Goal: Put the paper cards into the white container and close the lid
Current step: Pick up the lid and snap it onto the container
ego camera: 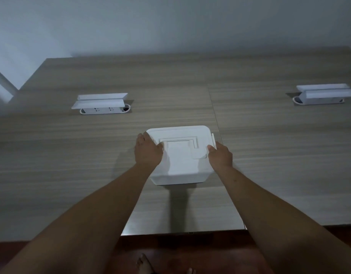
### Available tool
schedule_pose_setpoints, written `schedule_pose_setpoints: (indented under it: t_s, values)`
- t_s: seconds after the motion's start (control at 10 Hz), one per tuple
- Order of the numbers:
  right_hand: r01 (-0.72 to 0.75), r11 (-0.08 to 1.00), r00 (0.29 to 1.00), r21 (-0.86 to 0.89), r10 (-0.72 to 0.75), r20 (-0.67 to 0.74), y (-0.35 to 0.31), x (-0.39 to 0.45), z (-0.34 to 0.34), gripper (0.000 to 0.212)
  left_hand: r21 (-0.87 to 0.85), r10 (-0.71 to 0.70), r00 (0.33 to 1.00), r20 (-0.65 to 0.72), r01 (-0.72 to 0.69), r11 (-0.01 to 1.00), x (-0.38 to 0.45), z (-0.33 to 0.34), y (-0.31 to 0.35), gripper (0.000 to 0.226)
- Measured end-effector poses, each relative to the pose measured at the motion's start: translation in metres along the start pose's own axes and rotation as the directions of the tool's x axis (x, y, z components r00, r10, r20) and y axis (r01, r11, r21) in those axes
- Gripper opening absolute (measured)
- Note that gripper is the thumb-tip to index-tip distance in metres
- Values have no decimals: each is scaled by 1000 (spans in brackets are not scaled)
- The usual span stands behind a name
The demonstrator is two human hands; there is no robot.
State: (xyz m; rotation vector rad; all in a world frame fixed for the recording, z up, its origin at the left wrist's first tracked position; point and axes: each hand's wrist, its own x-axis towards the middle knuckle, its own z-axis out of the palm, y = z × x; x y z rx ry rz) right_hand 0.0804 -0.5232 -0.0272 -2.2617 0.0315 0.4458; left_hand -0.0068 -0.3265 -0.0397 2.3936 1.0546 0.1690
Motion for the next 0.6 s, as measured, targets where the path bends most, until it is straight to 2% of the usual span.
schedule_pose_setpoints:
  t_s: [0.1,0.2,0.4,0.5,0.6]
  values:
    - [7,1000,1000,15,-7,-11,2,0,1,31,195,195,981,23,-195,961,2,10,1,59]
    - [-14,999,1000,49,14,-6,1,0,2,33,213,360,929,86,-371,904,-4,29,6,52]
    - [-47,999,996,14,45,77,-5,5,-9,36,223,367,929,47,-368,903,-3,41,5,52]
    - [-54,998,983,-22,57,172,-6,1,-19,41,225,376,925,41,-376,899,-5,39,7,53]
    - [-45,999,995,-17,46,86,-14,-12,-38,57,217,365,930,34,-363,906,-5,37,9,52]
